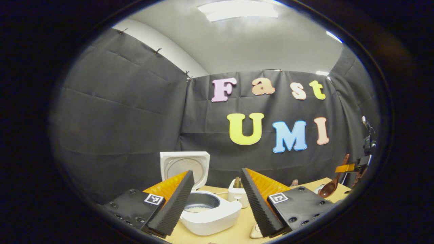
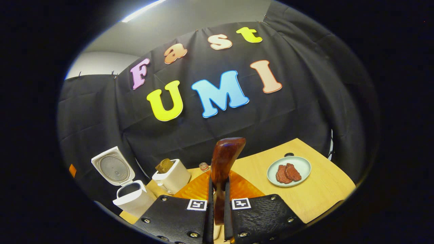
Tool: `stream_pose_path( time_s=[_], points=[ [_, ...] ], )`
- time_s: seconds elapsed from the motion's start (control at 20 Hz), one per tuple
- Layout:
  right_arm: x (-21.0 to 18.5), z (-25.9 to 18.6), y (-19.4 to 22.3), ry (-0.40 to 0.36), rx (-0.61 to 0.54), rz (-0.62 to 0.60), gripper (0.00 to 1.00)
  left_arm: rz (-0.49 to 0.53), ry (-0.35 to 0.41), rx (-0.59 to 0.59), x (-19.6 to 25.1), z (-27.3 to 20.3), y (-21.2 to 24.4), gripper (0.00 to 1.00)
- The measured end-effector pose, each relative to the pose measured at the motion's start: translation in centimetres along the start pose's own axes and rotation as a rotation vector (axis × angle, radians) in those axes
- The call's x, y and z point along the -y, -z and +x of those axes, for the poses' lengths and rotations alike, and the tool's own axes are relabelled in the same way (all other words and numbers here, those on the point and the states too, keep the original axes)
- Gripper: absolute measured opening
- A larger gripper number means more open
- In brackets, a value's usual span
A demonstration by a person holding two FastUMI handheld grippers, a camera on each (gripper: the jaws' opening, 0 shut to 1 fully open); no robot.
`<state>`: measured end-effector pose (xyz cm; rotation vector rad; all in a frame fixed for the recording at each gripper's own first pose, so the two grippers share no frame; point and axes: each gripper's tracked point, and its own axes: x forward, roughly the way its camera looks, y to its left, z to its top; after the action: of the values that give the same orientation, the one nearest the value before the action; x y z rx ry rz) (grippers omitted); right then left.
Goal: Close the left gripper, press the button to open the rice cooker; take a wooden spoon from the chopstick holder with the right hand, scoop a spoonful of rice and pour it into the rice cooker, then put the wooden spoon back into the chopstick holder.
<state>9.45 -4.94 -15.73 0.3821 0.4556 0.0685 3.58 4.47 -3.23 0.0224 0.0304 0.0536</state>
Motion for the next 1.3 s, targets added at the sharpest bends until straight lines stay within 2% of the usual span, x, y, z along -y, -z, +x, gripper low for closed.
stream_pose_path(
  time_s=[0.35,0.6,0.85,0.95,1.0,1.1,1.25,1.3],
  points=[
    [5.8,-0.8,5.6,0.084,-0.080,0.014,0.12,0.003,0.052,-0.027,4.1,-0.6,0.2,0.96],
    [7.1,-0.6,8.8,0.099,-0.132,0.033,0.12,0.037,0.067,-0.041,5.3,-0.9,0.3,0.99],
    [7.3,-0.6,10.1,0.090,-0.153,0.039,0.16,0.044,0.043,-0.043,4.5,-0.8,0.1,0.98],
    [7.6,-0.5,9.1,0.094,-0.120,0.031,0.34,0.042,0.032,-0.042,4.1,-0.7,0.0,0.97],
    [8.0,-0.6,8.5,0.109,-0.104,0.013,0.65,0.042,0.027,-0.043,3.8,-0.6,0.1,0.97],
    [9.0,-0.9,7.1,0.150,-0.064,-0.038,0.92,0.042,0.019,-0.039,3.4,-0.3,-0.1,0.97],
    [8.9,-2.0,5.2,0.179,-0.013,-0.103,0.95,0.038,0.012,-0.031,2.8,0.4,-0.3,0.97],
    [8.7,-2.3,4.5,0.187,0.004,-0.130,0.99,0.040,0.005,-0.031,2.4,0.7,-0.2,0.99]
  ],
)
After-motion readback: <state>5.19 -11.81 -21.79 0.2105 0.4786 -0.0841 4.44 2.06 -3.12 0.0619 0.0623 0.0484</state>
